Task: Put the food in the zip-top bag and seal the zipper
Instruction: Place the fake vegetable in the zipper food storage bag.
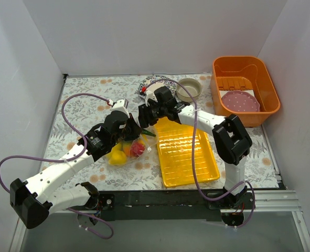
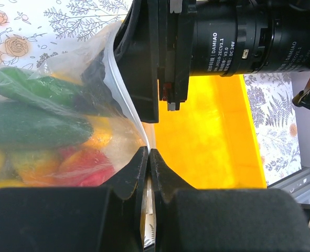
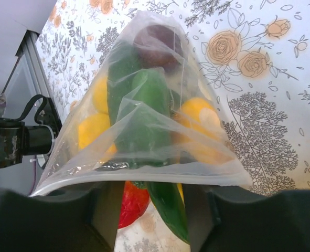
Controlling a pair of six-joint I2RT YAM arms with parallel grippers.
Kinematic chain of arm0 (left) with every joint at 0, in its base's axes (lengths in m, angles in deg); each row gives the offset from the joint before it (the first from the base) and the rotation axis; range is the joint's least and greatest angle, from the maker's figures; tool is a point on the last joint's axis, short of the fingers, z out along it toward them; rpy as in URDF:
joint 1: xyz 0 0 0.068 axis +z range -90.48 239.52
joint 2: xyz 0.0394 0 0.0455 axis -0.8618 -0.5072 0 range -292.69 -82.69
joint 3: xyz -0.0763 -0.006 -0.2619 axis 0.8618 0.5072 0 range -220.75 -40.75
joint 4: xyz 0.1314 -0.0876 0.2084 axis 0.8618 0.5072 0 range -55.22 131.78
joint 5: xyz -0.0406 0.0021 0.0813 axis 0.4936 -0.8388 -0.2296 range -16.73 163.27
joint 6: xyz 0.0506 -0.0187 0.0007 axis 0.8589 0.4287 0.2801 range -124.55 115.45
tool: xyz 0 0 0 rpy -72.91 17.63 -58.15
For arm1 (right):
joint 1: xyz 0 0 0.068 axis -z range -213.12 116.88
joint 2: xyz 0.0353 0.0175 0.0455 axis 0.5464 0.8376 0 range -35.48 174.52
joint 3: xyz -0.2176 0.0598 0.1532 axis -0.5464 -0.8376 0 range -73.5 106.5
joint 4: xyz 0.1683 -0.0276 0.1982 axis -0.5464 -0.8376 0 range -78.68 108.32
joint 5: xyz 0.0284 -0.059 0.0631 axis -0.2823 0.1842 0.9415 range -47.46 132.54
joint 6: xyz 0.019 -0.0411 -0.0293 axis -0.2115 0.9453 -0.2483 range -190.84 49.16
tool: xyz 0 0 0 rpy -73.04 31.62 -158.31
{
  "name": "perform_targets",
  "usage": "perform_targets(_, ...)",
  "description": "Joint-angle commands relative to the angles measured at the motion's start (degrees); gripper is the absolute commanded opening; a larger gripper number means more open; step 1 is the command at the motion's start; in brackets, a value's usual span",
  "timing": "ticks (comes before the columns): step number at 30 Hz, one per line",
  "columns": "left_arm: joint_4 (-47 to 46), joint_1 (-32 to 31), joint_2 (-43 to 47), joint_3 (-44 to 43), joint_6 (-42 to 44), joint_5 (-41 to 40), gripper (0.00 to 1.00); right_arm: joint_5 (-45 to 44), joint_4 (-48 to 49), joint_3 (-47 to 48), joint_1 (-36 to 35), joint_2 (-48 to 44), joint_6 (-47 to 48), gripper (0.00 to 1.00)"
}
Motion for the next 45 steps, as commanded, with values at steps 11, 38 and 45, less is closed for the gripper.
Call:
perform_targets(11,-0.6,0.1,1.2,-1.1,0.2,0.1,0.01,-7.0,5.1,-14.2,1.8,-13.7,3.3,0.61)
perform_targets(38,-0.2,0.1,1.8,-0.6,0.3,-0.6,0.01,-7.0,-5.3,-8.9,1.8,-6.5,15.4,0.47)
perform_targets(45,-0.5,0.1,1.4,-0.7,0.3,-0.2,0.02,-4.0,-2.1,-9.6,1.8,-7.8,13.5,0.28)
